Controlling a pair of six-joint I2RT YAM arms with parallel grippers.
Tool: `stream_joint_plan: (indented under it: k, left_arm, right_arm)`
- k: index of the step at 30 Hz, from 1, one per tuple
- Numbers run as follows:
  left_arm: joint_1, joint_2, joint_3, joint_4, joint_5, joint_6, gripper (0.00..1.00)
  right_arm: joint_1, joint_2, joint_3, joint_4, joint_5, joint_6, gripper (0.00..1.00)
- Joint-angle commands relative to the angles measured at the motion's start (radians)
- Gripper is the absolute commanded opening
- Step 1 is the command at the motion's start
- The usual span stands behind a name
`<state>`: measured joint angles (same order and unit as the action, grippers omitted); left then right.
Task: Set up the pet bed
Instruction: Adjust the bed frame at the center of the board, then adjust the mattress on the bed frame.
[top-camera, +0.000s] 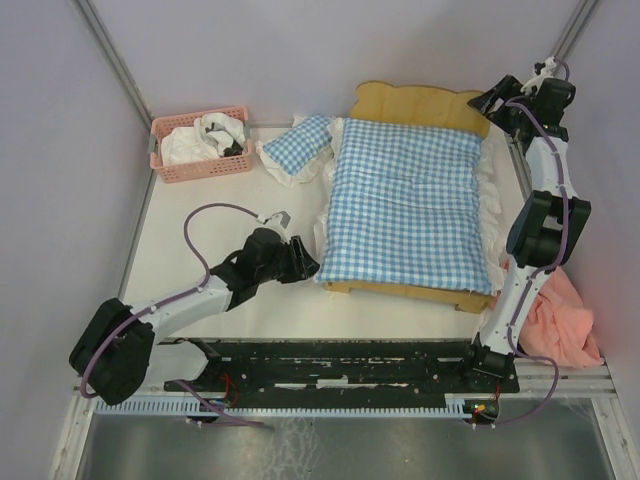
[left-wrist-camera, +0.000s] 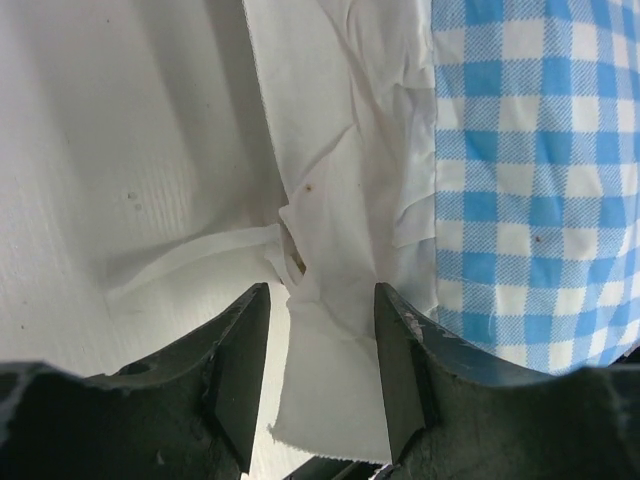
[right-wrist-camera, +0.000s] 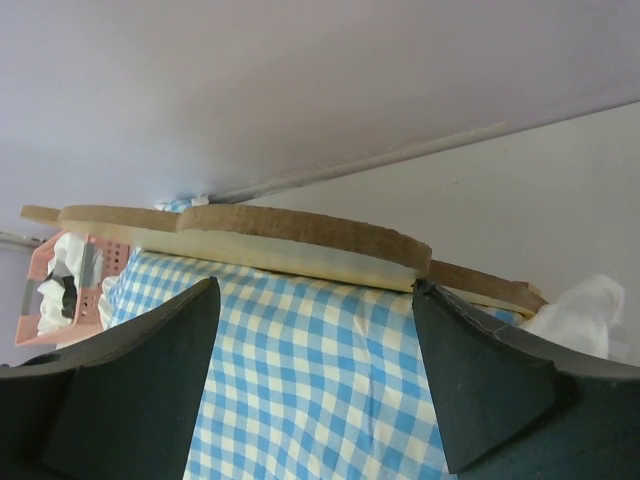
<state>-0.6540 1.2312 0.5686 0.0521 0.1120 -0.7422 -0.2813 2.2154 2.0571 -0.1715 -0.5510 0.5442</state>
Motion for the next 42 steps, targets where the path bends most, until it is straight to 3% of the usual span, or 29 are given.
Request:
stream_joint_plan:
  k: [1,7,15,21,24,26,32,37,42]
  left_arm:
    - [-0.006,-0.030,-0.052,0.119,0.072,-0.045,0.52]
    - [-0.033,-0.017,-0.092,0.211,0.094,-0.096,0.52]
    - [-0.049,-0.016,-0.090,0.202,0.038,-0.109,0.51]
    - [-0.043,-0.071,-0.070,0.104,-0.164,-0.095,0.60]
    - [-0.010,-0.063,-0.010,0.057,-0.173,-0.057,0.65]
    - [0.023,-0.051,0.031,0.046,-0.168,-0.025,0.66]
    - [0.173,0.033,0.151,0.091,-0.018,-0.003,0.67]
    - [0.246,0.171,0.250,0.185,0.106,-0.039,0.65]
    - [0.252,0.350,0.386,0.232,0.188,-0.058,0.65]
  right_arm:
    - [0.040,-0.019,0.003,0.095,-0.161,-0.031,0.86]
    - [0.072,-0.021,0.020,-0.013,-0.140,-0.085,0.87]
    - [0.073,-0.154,-0.040,-0.292,0.127,0.010,0.87]
    - [0.115,-0.417,-0.384,-0.386,0.341,0.233,0.85]
    - [0.143,-0.581,-0.536,-0.419,0.431,0.345,0.85]
    - [0.154,-0.658,-0.570,-0.569,0.540,0.436,0.84]
    - [0.174,-0.934,-0.705,-0.882,0.715,0.617,0.81]
    - [0.186,-1.220,-0.924,-0.961,0.791,0.739,0.76]
    - [0.186,-1.397,-1.053,-1.010,0.788,0.764,0.77]
